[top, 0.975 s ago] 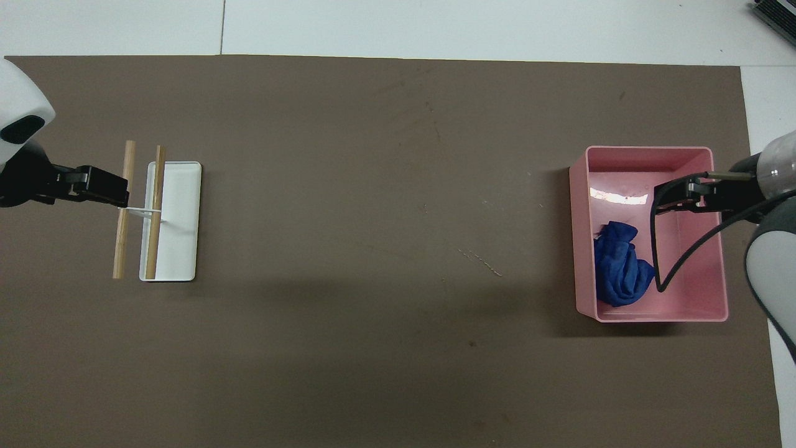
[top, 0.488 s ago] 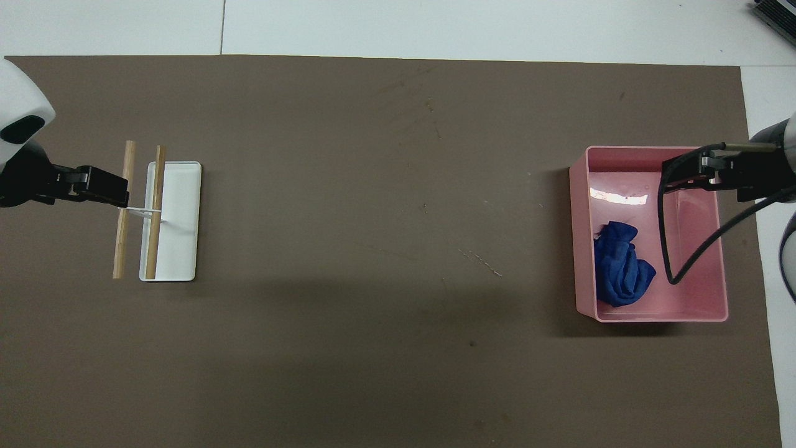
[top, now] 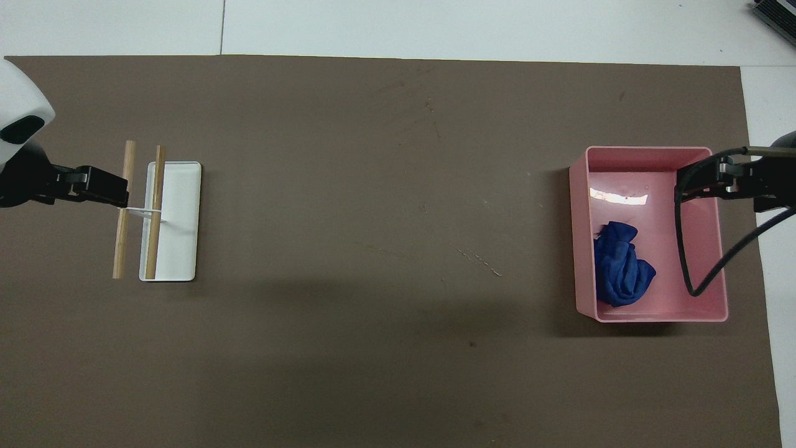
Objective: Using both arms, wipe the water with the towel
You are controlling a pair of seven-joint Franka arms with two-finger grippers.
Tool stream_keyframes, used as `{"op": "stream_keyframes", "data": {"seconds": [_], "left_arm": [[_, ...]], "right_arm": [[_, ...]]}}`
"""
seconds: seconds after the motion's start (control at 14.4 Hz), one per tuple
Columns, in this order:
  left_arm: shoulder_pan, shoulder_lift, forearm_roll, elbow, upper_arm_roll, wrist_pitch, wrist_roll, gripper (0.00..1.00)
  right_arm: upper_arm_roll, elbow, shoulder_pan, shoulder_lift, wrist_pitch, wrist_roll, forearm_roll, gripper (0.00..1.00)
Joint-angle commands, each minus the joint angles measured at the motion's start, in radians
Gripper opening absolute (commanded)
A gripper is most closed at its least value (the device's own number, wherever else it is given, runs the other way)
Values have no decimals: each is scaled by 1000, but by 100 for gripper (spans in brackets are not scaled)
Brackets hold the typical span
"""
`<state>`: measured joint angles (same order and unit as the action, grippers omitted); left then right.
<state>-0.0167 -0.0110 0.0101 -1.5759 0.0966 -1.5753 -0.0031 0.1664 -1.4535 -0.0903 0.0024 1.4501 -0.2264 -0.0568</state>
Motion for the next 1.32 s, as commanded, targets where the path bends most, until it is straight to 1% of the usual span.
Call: {"op": "stream_keyframes", "data": {"seconds": [0.0,0.28,0.42,0.7,0.91,1.25], "left_arm": [[3,25,-6,-29,-2,-6,-3,100],[3,25,-6,-29,0,-8,-3,100],[3,23,-6,-29,-2,-8,-3,100],[3,25,-6,-29,-2,-8,-3,100],[3,23,-6,-29,-2,-8,-3,100],[3,25,-6,-29,-2,-6,-3,100]], "right_arm": [[-134,7,112,2,-19,-4,15,100],[-146,-11,112,-9,-46,19,18,100],[-148,-47,106,-35,-48,22,52,100],[-149,-80,103,-55,-42,24,51,100],[-151,-140,103,-84,1,18,26,100],[-151,-169,103,-96,29,21,26,100]]}}
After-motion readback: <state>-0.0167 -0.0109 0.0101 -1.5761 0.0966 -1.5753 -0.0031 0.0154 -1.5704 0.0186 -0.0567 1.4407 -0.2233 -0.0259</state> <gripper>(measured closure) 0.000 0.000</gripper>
